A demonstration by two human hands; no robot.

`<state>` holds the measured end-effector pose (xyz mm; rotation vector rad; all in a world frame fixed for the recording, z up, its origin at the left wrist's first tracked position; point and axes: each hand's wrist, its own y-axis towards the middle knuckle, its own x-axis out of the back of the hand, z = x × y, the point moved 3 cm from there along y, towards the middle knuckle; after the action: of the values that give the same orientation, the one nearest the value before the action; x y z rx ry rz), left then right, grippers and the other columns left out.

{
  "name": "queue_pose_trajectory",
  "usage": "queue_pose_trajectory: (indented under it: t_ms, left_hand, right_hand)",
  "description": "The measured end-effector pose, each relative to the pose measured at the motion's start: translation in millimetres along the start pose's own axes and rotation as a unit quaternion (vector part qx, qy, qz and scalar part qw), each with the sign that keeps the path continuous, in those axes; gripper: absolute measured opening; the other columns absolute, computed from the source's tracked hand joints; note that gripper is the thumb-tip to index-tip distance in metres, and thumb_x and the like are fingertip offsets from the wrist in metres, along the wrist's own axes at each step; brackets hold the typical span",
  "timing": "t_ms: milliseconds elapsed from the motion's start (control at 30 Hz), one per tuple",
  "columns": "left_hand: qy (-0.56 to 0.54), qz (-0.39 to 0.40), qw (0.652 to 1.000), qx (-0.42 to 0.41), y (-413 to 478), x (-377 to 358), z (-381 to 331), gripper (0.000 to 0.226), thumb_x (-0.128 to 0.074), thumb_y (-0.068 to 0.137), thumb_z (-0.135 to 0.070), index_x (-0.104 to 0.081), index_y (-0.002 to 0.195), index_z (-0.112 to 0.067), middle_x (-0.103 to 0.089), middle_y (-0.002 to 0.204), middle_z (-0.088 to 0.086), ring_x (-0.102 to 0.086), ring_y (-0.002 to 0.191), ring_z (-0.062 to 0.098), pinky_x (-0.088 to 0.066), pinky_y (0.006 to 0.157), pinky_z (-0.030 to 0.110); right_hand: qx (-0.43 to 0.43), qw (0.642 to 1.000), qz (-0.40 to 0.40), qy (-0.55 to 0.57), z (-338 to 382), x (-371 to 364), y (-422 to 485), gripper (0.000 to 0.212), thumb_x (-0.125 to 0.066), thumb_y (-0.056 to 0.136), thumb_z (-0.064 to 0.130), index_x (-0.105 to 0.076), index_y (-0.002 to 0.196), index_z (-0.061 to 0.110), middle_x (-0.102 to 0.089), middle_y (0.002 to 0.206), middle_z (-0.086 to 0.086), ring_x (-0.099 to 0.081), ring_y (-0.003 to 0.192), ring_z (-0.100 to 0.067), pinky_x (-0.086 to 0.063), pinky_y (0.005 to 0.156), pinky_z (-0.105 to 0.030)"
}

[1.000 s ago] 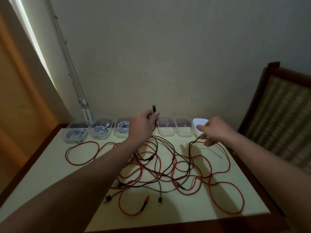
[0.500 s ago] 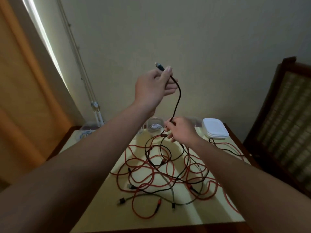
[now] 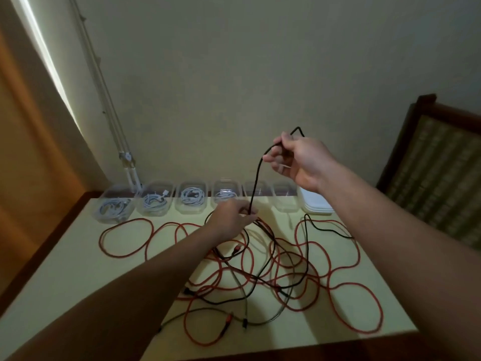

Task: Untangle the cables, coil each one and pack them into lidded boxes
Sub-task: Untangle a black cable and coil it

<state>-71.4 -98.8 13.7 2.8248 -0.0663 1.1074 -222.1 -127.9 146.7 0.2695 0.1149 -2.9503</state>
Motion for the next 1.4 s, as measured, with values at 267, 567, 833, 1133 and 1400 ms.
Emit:
queue_pose_trajectory:
  t_ms: [267,567,833,1133,1400]
  left_hand:
    - [0.003,-0.143,0.99,0.0,22,30,-14,0.023,-0.067,0.094,-0.03,-0.076,0.08,-0.015,-0.072,0.071,0.0,-0.064,0.062,0.015,-0.052,0.063,0.032]
    - [-0.218,-0.194,0.956,-0.008,43,95,-77,0.026,-0.073,0.091,-0.023,-0.067,0.068,-0.012,-0.074,0.073,0.006,-0.059,0.052,0.013,-0.059,0.065,0.036]
    - [-0.368,-0.21,0.906,0.015,43,115,-93,0.02,-0.067,0.096,-0.019,-0.067,0.083,-0.004,-0.067,0.073,0.001,-0.056,0.05,0.002,-0.056,0.058,0.017]
    - [-0.163,-0.097,0.982,0.025,18,55,-38,0.013,-0.067,0.092,-0.015,-0.071,0.104,-0.018,-0.074,0.093,0.002,-0.072,0.087,0.025,-0.06,0.078,0.037]
    - [-0.004,-0.104,0.994,-0.031,28,22,-24,0.015,-0.064,0.095,-0.028,-0.078,0.1,-0.027,-0.072,0.079,-0.005,-0.063,0.074,0.009,-0.047,0.067,0.026]
  right_hand:
    - [-0.049,0.987,-0.147,0.051,-37,50,13,0.049,-0.036,0.106,0.051,-0.06,0.091,0.01,-0.069,0.067,-0.001,-0.072,0.063,-0.019,-0.054,0.049,-0.025]
    - [0.118,0.914,0.048,-0.385,-77,-5,-7,0.022,-0.067,0.093,0.046,-0.074,0.099,0.027,-0.071,0.089,0.012,-0.067,0.084,-0.01,-0.058,0.076,-0.035]
    - [0.194,0.851,0.014,-0.488,-89,-22,9,0.015,-0.065,0.096,0.03,-0.069,0.083,0.024,-0.068,0.076,0.009,-0.063,0.075,-0.009,-0.046,0.067,-0.025]
    - [0.17,0.943,-0.069,-0.279,-43,-9,22,0.013,-0.056,0.101,0.014,-0.061,0.089,0.011,-0.076,0.084,-0.003,-0.075,0.073,-0.024,-0.063,0.074,-0.043]
    - [0.115,0.986,-0.03,-0.116,-6,-16,22,0.013,-0.045,0.107,0.009,-0.051,0.095,0.008,-0.072,0.091,-0.013,-0.076,0.072,-0.028,-0.063,0.065,-0.036]
